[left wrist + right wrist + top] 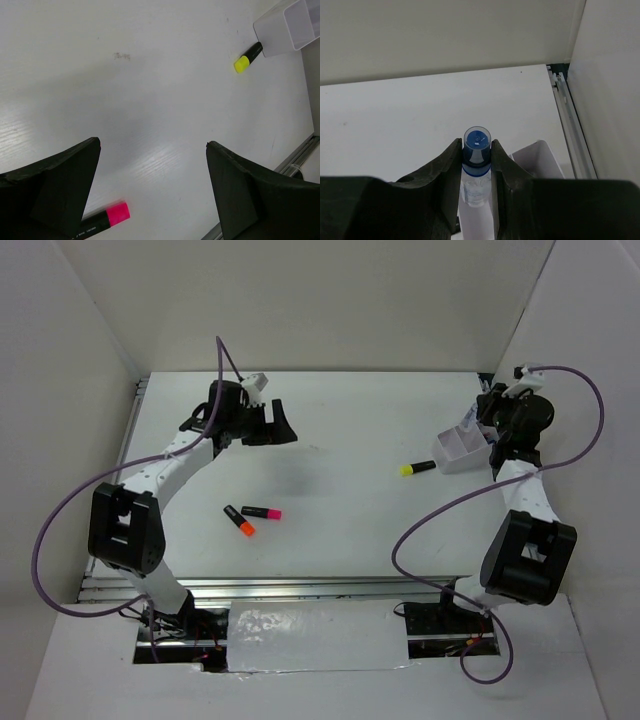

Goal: Sort the stationery into containers
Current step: Place the stationery in the storage box.

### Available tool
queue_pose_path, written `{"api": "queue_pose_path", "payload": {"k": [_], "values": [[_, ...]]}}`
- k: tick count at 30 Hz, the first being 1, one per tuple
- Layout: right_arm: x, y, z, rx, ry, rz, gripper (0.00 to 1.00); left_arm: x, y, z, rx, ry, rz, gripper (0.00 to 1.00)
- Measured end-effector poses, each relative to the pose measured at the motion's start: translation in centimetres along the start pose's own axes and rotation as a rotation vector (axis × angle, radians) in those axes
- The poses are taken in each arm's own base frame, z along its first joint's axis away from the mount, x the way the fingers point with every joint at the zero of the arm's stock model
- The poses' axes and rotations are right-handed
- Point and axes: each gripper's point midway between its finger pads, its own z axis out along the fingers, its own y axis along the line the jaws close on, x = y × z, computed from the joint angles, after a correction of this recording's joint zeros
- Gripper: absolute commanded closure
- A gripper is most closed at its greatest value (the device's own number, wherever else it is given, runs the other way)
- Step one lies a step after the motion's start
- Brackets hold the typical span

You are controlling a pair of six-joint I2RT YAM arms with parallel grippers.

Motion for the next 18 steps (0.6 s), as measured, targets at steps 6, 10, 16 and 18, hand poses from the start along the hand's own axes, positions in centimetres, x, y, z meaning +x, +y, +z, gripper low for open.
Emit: {"api": "queue_pose_path", "payload": {"k": [6, 10, 16, 18], "values": [[1.8, -1.1, 0.7, 0.030, 0.039, -0.028, 1.00, 0.1, 0.1, 0.4, -0.005, 0.018, 0.020, 0.01], [2.7, -1.8, 1.0, 0.054, 0.060, -0.051, 1.00, 0.2, 0.3, 0.5, -0.009, 0.021, 0.023, 0.01], [4.5, -2.6, 1.6, 0.078, 0.099, -0.055, 0.92, 0.6, 0.9, 1.0, -0.027, 0.035, 0.017, 0.01], [5.1, -2.8, 1.7, 0.084, 0.112, -0.055, 0.85, 0.7, 0.9, 1.0, -0.030, 0.035, 0.017, 0.01]]}}
